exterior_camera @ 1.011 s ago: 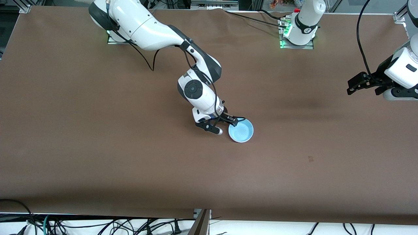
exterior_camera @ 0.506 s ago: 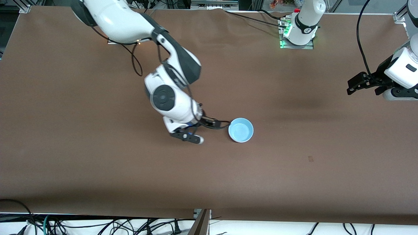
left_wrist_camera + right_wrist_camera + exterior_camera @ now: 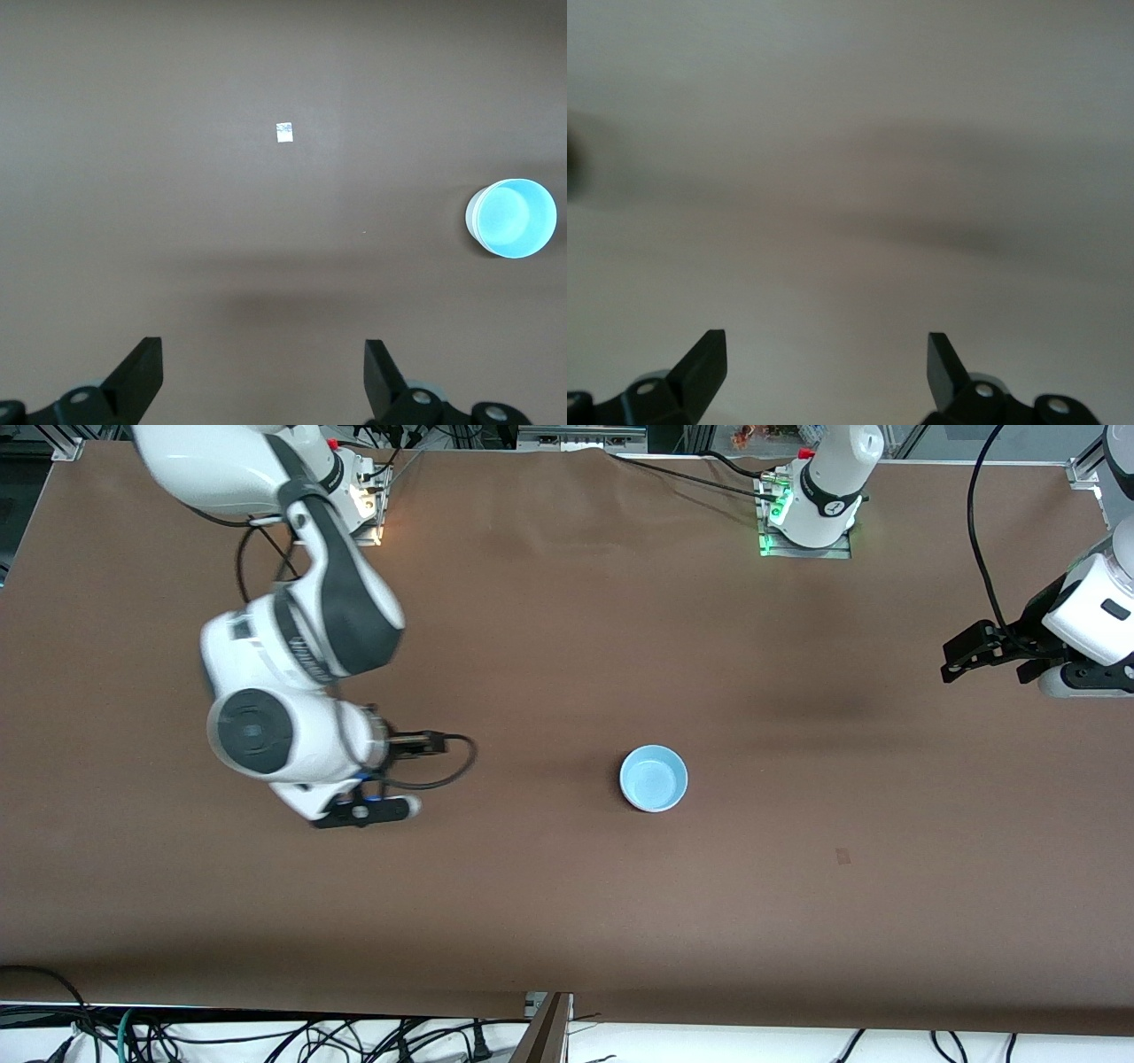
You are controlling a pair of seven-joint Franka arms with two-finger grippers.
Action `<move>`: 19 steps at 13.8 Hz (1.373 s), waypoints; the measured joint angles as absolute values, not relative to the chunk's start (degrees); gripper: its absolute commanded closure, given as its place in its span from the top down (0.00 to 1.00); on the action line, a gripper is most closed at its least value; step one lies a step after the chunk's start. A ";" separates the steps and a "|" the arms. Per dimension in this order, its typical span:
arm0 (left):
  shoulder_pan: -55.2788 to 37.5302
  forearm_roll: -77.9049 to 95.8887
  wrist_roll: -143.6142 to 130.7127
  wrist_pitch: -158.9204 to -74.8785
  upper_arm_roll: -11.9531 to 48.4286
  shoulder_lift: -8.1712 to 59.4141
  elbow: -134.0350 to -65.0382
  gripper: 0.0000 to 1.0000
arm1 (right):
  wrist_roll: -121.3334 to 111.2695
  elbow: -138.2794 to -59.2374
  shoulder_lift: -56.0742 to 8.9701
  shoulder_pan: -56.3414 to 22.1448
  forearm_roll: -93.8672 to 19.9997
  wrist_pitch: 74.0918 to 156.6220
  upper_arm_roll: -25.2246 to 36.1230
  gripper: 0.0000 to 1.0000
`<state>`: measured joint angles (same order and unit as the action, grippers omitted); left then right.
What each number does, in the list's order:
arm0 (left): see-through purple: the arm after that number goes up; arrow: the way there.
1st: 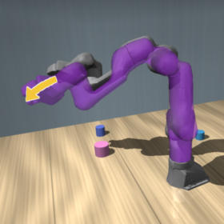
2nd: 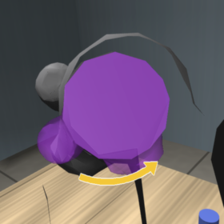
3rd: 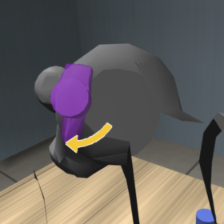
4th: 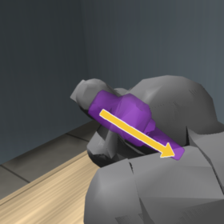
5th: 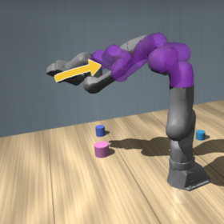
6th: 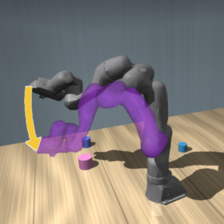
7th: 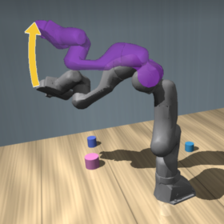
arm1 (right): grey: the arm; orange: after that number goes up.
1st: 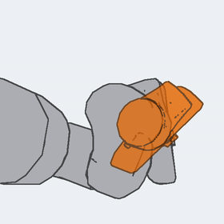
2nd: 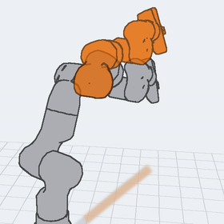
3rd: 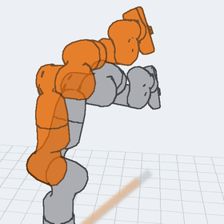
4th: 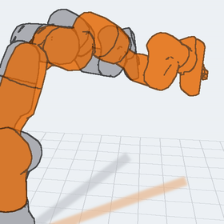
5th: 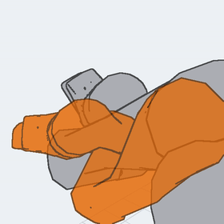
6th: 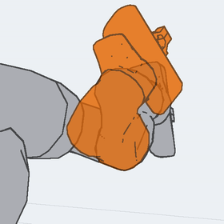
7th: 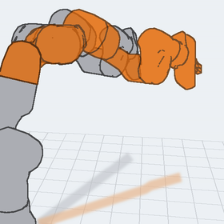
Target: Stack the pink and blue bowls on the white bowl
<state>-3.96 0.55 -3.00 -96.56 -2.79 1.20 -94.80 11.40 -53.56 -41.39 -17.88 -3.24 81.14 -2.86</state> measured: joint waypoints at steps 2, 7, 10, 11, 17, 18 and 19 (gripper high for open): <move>-3.96 0.55 -3.00 -96.56 -2.78 1.21 -94.80 1.00 | 5.58 -54.53 -38.26 -14.75 -0.90 77.97 -2.69 1.00; -3.96 0.55 -3.00 -96.55 -2.78 1.21 -94.80 1.00 | -1.13 -63.37 -26.39 -6.36 1.10 76.74 -2.53 1.00; -3.97 0.55 -3.00 -96.55 -2.77 1.21 -94.80 1.00 | -1.58 -69.96 -18.53 -5.48 3.30 75.94 -2.75 1.00; -3.97 0.55 -3.00 -96.55 -2.77 1.21 -94.80 1.00 | -1.58 -72.33 -16.50 -5.49 3.96 75.93 -2.97 1.00; -3.98 0.55 -3.00 -96.54 -2.75 1.21 -94.80 1.00 | -3.87 -76.06 -11.18 -3.43 5.51 76.01 -3.28 1.00; -3.98 0.55 -3.00 -96.54 -2.75 1.21 -94.80 1.00 | -5.41 -76.30 -10.80 -3.35 5.50 76.01 -3.57 1.00; -3.99 0.55 -3.00 -96.54 -2.74 1.21 -94.80 1.00 | -6.76 -76.43 -10.59 -3.21 5.50 76.00 -3.76 1.00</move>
<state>-3.99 0.55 -3.00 -96.54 -2.74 1.21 -94.80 -6.76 -76.43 -10.59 -3.21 5.50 76.00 -3.76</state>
